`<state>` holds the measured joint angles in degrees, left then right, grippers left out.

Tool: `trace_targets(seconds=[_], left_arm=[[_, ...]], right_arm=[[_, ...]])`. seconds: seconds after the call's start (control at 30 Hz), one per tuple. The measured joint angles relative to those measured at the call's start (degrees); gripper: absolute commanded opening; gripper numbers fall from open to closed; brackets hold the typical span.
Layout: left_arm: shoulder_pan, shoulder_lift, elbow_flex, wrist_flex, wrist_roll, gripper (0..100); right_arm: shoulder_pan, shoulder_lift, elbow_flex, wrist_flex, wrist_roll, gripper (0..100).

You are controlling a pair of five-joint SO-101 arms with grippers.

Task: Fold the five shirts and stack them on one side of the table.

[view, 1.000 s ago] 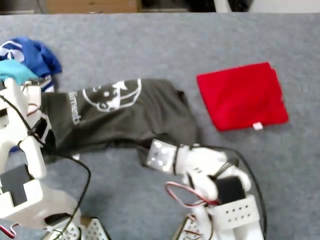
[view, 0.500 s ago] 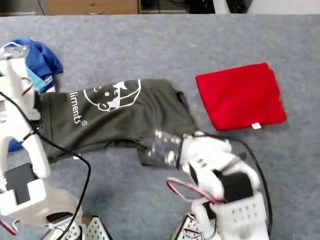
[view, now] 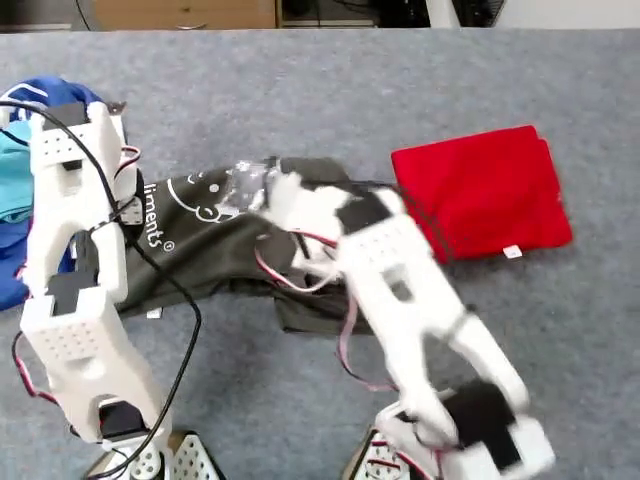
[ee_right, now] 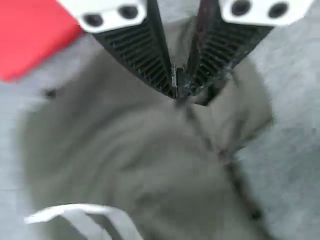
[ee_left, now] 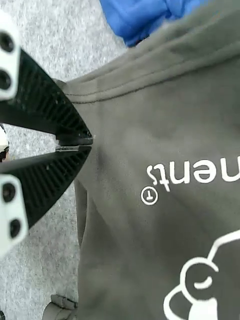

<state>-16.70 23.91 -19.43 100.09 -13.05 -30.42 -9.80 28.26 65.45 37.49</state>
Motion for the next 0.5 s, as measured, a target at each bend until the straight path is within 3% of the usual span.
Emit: trace_targets(seconds=[0.3, 0.5], left_arm=[[-4.66, 0.53, 0.00, 0.00, 0.00, 2], [-5.63, 0.53, 0.00, 0.00, 0.09, 2]], right_arm=[[-1.93, 4.92, 5.19, -1.14, 1.32, 0.9], [-8.44, -2.46, 15.56, -1.14, 2.99, 0.9]])
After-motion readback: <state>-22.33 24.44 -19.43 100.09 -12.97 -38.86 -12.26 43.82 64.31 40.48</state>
